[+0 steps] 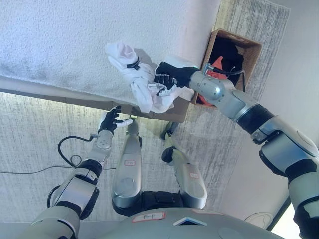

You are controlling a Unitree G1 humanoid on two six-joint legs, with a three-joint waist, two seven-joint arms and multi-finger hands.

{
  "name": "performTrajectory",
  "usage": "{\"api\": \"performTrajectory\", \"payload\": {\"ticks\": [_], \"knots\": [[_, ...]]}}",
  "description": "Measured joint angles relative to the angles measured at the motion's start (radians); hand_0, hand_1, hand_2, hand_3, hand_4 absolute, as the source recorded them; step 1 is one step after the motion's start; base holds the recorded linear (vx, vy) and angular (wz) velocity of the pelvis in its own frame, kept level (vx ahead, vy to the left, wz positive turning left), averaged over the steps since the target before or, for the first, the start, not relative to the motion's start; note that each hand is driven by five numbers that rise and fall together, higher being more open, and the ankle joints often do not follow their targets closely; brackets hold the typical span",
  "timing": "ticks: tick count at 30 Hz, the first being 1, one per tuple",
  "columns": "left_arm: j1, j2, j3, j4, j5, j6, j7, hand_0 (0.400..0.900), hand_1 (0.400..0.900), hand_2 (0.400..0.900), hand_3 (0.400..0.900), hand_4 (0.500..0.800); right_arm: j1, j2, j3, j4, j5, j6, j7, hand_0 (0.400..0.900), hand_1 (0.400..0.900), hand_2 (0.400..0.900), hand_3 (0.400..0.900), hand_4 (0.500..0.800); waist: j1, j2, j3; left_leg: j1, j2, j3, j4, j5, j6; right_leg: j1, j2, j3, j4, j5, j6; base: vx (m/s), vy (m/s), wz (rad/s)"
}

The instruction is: Put the clothes on the bed into the basket.

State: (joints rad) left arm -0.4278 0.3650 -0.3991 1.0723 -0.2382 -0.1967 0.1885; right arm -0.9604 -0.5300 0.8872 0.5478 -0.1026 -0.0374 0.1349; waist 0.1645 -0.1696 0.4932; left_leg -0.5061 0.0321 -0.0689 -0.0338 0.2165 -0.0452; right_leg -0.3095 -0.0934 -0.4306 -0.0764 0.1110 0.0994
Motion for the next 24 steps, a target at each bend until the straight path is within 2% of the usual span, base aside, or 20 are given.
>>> {"api": "performTrajectory", "payload": {"ticks": [3, 11, 14, 18, 21, 24], "knots": [[0.003, -0.002, 0.0, 0.0, 0.0, 0.0, 0.002, 0.9, 0.9, 0.9, 0.9, 0.8, 0.033, 0.006, -0.05, -0.008, -0.022, -0.001, -0.031, 0.4, 0.4, 0.4, 0.4, 0.5, 0.0, -0.004, 0.0, 0.006, -0.001, -0.001, -0.001, 0.003, 0.002, 0.007, 0.0, -0.001, 0.0, 0.0, 0.0, -0.02, 0.022, -0.01], [0.045, -0.001, 0.042, -0.014, 0.0, -0.002, 0.038, 0.9, 0.9, 0.9, 0.9, 0.8, 0.247, 0.04, -0.331, -0.115, -0.11, -0.033, -0.237, 0.4, 0.4, 0.4, 0.4, 0.5, -0.006, -0.007, -0.001, 0.084, -0.003, 0.013, -0.021, 0.001, -0.001, 0.072, -0.006, 0.01, -0.005, 0.0, 0.0, 0.01, 0.018, -0.01], [0.068, 0.0, 0.058, -0.02, 0.002, 0.0, 0.045, 0.9, 0.9, 0.9, 0.9, 0.8, 0.304, 0.041, -0.395, -0.137, -0.128, -0.043, -0.284, 0.4, 0.4, 0.4, 0.4, 0.5, -0.025, -0.009, -0.003, 0.115, -0.005, 0.016, -0.031, -0.005, -0.008, 0.099, -0.008, 0.014, -0.009, 0.0, 0.0, 0.03, 0.025, 0.04], [0.112, -0.011, 0.081, -0.053, 0.009, -0.001, 0.044, 0.9, 0.9, 0.9, 0.9, 0.8, 0.462, 0.045, -0.563, -0.178, -0.127, -0.059, -0.341, 0.4, 0.4, 0.4, 0.4, 0.5, -0.026, -0.005, -0.01, 0.17, -0.011, 0.016, -0.042, -0.004, -0.003, 0.151, -0.014, 0.013, -0.01, 0.0, 0.0, 0.04, 0.045, 0.05], [0.139, -0.029, 0.093, -0.055, 0.025, 0.0, 0.042, 0.9, 0.9, 0.9, 0.9, 0.8, 0.543, 0.038, -0.675, -0.183, -0.119, -0.057, -0.377, 0.4, 0.4, 0.4, 0.4, 0.5, -0.031, 0.019, -0.051, 0.18, -0.02, 0.018, -0.047, -0.015, -0.004, 0.157, -0.025, 0.015, -0.01, -0.003, -0.003, 0.01, 0.011, 0.01], [0.176, -0.043, 0.122, -0.059, 0.03, 0.001, 0.035, 0.9, 0.9, 0.9, 0.9, 0.8, 0.574, 0.03, -0.729, -0.183, -0.101, -0.056, -0.391, 0.4, 0.4, 0.4, 0.4, 0.5, -0.052, 0.055, -0.086, 0.191, -0.029, 0.02, -0.047, -0.016, -0.002, 0.169, -0.032, 0.014, -0.01, -0.003, -0.003, 0.04, 0.042, -0.03]]}}
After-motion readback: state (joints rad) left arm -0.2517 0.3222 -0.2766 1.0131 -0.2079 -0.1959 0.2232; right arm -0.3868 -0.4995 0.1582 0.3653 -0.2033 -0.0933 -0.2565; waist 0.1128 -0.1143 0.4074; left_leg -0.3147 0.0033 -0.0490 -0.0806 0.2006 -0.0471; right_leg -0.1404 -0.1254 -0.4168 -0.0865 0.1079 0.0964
